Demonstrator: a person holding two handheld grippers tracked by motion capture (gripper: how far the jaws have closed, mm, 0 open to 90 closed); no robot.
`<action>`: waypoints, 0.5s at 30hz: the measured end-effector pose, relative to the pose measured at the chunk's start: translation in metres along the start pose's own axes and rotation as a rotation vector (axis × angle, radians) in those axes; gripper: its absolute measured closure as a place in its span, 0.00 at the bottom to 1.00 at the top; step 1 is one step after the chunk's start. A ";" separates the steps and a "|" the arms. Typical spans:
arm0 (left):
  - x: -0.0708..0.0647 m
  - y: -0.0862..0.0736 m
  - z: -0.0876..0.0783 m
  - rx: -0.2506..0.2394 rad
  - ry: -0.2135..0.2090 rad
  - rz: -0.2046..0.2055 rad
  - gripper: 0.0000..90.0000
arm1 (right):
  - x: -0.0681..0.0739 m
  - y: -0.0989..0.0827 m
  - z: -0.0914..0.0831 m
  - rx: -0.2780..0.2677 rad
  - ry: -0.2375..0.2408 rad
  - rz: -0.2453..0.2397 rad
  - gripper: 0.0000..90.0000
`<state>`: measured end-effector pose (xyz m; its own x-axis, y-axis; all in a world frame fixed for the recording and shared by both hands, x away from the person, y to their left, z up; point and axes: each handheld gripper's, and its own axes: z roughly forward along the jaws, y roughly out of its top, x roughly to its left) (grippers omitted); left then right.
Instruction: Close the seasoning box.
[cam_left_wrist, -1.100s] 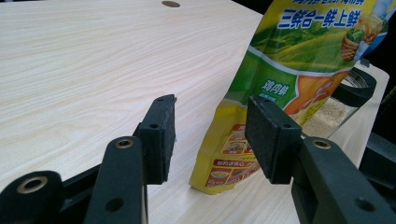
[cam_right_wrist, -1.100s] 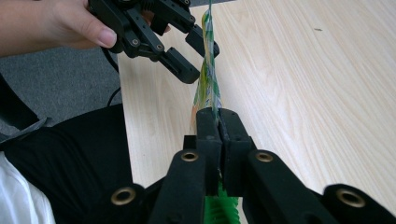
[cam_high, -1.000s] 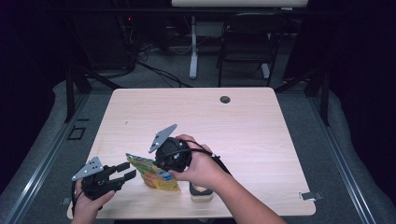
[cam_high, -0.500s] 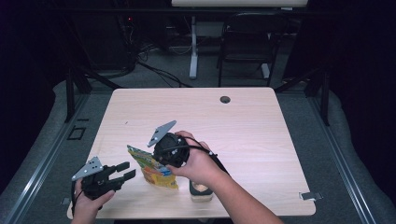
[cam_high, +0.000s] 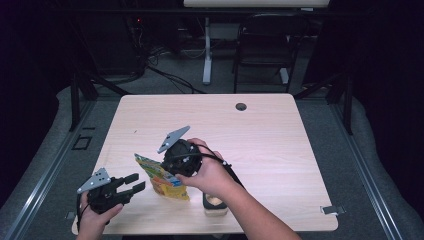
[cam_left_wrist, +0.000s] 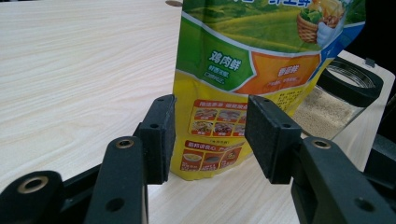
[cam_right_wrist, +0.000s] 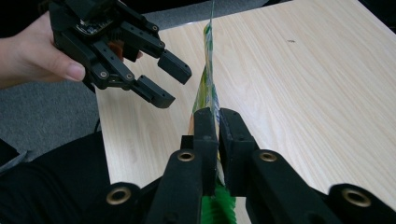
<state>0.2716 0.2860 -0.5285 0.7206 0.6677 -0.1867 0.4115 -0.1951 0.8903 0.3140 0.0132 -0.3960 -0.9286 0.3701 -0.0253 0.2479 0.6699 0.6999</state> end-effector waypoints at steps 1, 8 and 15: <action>0.000 0.000 0.000 -0.002 0.001 -0.001 0.59 | 0.000 0.000 -0.001 -0.006 0.001 0.006 0.94; 0.001 0.000 -0.001 0.000 0.006 -0.001 0.59 | -0.001 -0.001 -0.013 -0.044 0.001 0.023 0.90; 0.000 0.000 -0.001 -0.008 0.023 -0.007 0.59 | -0.002 -0.007 -0.028 -0.053 -0.018 0.023 0.88</action>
<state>0.2713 0.2867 -0.5288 0.7042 0.6858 -0.1837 0.4120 -0.1841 0.8924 0.3062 -0.0104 -0.3811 -0.9178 0.3965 -0.0211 0.2537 0.6265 0.7370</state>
